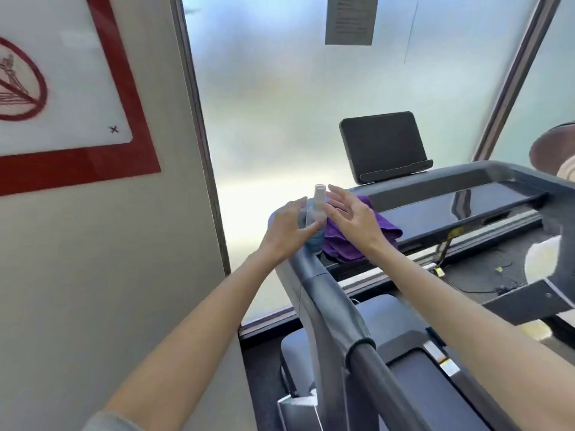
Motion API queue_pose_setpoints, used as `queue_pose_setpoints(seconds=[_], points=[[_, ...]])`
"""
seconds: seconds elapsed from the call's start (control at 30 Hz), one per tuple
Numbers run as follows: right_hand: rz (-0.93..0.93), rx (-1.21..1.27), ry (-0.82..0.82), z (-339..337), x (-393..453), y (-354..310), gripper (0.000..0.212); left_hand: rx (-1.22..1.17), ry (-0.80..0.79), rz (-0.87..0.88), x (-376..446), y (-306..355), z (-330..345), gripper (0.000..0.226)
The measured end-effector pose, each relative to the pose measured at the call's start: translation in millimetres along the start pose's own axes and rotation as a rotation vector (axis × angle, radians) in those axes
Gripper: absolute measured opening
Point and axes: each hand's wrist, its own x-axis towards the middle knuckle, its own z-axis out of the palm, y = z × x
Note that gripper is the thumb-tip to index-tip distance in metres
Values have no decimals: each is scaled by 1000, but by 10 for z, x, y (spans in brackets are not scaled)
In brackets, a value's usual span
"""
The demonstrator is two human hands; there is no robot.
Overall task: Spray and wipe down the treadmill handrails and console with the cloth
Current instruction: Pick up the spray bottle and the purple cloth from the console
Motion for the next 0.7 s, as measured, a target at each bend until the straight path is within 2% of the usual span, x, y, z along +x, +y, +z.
queue_pose_setpoints(seconds=[0.1, 0.27, 0.4, 0.53, 0.7], points=[[-62, 34, 23, -13, 142, 38, 43, -131, 6, 3, 86, -68, 63, 38], [-70, 278, 9, 54, 247, 99, 22, -258, 7, -17, 181, -228, 144, 30], [41, 536, -65, 81, 285, 124, 31, -355, -85, -1, 243, -343, 127, 21], [80, 579, -66, 105, 335, 147, 34, -376, -145, 27, 311, -410, 119, 20], [113, 648, -47, 230, 352, 132, 43, -410, -146, 63, 349, -486, 140, 21]])
